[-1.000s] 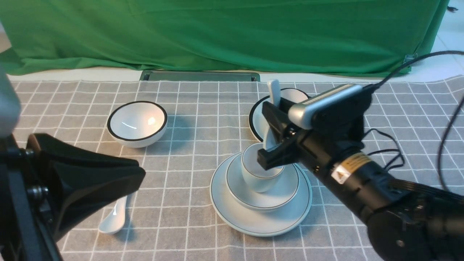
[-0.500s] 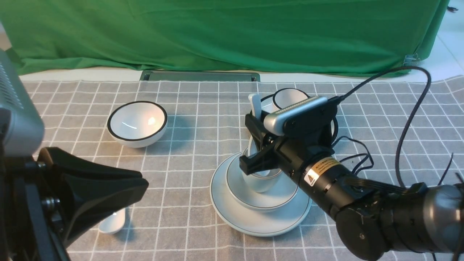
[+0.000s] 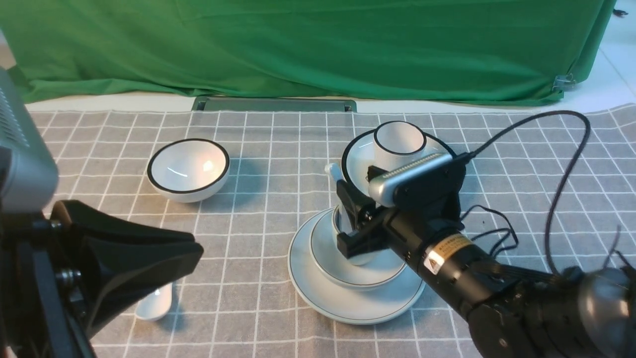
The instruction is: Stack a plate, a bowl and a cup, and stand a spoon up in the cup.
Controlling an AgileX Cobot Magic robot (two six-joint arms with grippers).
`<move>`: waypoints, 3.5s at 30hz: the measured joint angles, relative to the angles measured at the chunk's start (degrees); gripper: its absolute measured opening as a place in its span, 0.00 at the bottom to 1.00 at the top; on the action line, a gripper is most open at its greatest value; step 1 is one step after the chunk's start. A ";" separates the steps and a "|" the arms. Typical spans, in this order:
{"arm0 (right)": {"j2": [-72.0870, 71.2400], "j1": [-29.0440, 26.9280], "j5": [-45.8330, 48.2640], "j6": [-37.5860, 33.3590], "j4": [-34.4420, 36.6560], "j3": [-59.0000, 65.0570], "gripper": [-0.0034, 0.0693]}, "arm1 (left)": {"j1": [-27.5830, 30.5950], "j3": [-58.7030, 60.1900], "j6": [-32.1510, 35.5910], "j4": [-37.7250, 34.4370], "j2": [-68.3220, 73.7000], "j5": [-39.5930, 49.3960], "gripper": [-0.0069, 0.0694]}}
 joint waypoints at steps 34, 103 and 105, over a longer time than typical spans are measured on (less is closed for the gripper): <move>-56.43 3.40 86.72 3.01 -0.22 1.33 0.11 | 0.00 50.07 -1.40 -0.79 -30.08 -37.21 0.11; -102.61 -40.20 77.80 -7.14 -3.66 38.63 0.12 | 35.13 50.07 -0.31 -6.49 -39.56 -34.52 0.11; -102.61 -40.20 77.66 -7.14 -3.66 38.63 0.13 | 39.67 50.07 -2.26 -6.91 -40.00 -29.51 0.11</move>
